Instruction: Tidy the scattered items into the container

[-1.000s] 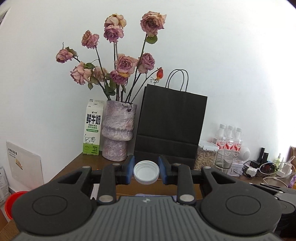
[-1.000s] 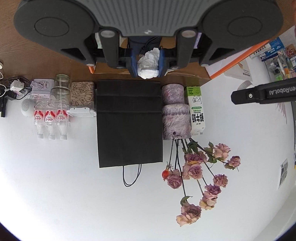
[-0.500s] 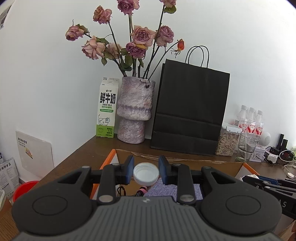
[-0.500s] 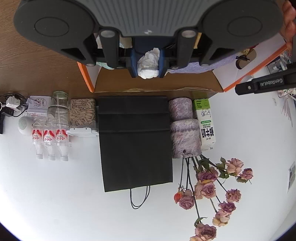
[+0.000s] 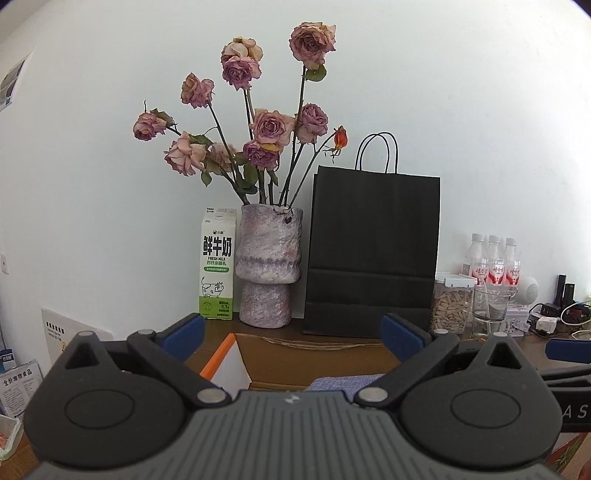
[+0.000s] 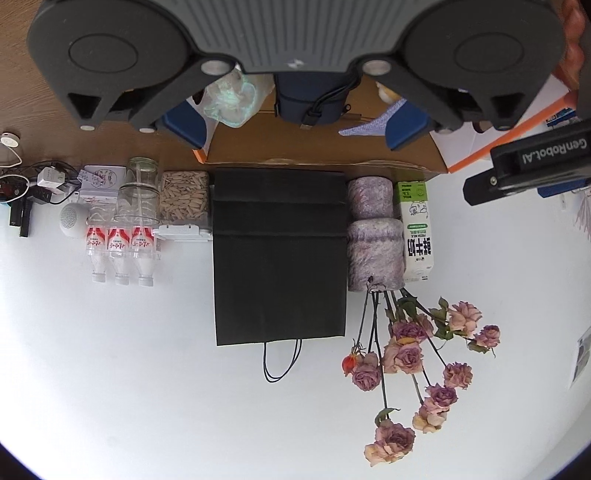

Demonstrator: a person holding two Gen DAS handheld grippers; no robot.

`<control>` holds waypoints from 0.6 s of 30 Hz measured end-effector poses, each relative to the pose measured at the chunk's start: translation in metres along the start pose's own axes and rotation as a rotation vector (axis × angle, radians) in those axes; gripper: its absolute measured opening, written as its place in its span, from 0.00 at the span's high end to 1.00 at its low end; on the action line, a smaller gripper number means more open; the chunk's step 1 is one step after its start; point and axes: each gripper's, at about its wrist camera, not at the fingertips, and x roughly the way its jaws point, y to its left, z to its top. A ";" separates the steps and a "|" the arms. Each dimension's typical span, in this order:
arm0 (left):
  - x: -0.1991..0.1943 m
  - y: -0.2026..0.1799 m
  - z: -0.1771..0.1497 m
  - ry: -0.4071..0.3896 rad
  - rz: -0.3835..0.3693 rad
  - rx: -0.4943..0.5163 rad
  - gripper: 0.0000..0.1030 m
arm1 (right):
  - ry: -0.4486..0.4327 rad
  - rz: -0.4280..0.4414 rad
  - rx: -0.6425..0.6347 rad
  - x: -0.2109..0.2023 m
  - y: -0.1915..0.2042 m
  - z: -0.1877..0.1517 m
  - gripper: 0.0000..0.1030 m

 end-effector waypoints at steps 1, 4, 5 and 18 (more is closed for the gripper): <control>0.000 0.000 0.000 0.004 0.000 0.000 0.00 | 0.003 0.000 0.001 0.000 0.000 0.000 0.00; -0.001 0.000 -0.001 0.005 0.004 0.000 0.00 | 0.004 0.001 0.001 -0.001 0.000 0.000 0.00; -0.002 0.001 -0.002 0.003 0.005 0.001 0.00 | 0.003 0.001 -0.001 -0.002 0.000 0.000 0.00; -0.036 0.001 -0.018 0.067 0.048 0.041 0.00 | 0.041 -0.027 -0.038 -0.030 0.006 -0.022 0.00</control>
